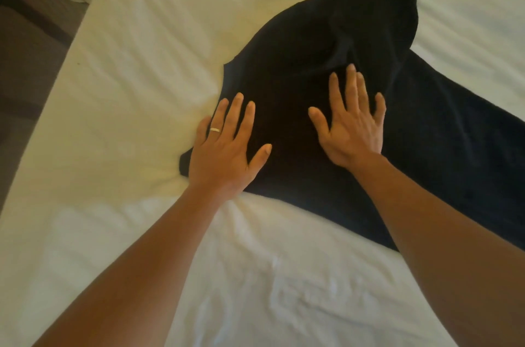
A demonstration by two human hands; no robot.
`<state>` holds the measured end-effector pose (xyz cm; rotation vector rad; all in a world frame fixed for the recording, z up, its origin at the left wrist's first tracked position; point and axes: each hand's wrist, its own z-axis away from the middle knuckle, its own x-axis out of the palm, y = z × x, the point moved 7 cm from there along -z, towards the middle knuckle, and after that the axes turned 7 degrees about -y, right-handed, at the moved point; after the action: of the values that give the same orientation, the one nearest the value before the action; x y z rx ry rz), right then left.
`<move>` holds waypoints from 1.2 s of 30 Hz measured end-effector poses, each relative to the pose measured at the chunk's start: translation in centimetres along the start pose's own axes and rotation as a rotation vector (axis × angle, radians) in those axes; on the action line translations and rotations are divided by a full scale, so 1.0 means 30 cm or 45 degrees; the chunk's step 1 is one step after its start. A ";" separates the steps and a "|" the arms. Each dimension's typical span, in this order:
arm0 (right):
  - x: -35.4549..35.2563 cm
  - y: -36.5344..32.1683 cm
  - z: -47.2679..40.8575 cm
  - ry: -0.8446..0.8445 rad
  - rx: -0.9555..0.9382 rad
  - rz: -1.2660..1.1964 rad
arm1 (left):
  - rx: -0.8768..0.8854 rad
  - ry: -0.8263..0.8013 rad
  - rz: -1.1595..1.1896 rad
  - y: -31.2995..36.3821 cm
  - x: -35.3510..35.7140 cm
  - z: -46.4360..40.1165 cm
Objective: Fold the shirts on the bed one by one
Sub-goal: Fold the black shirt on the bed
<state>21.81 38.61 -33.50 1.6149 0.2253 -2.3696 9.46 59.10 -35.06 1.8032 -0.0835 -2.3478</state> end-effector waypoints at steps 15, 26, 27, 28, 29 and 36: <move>-0.074 0.036 0.153 0.291 -0.232 -0.265 | 0.187 -0.046 -0.099 -0.070 -0.020 0.022; -0.386 -0.048 -0.246 -0.248 -0.338 0.183 | 0.147 -0.040 -0.118 -0.058 -0.006 0.011; -0.412 -0.036 -0.234 -0.140 -0.307 0.175 | 0.147 -0.041 -0.121 -0.057 -0.009 0.011; -0.430 -0.022 -0.209 -0.029 -0.266 0.171 | 0.150 -0.044 -0.120 -0.056 -0.012 0.012; -0.436 -0.004 -0.170 0.062 -0.219 0.143 | 0.153 -0.047 -0.114 -0.054 -0.015 0.013; -0.230 0.088 0.239 0.072 0.253 -0.381 | 0.112 -0.096 -0.128 -0.047 -0.039 0.013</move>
<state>18.62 35.01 -24.38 1.8543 0.2663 -2.6426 9.23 60.66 -34.05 1.7980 -0.1100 -2.5194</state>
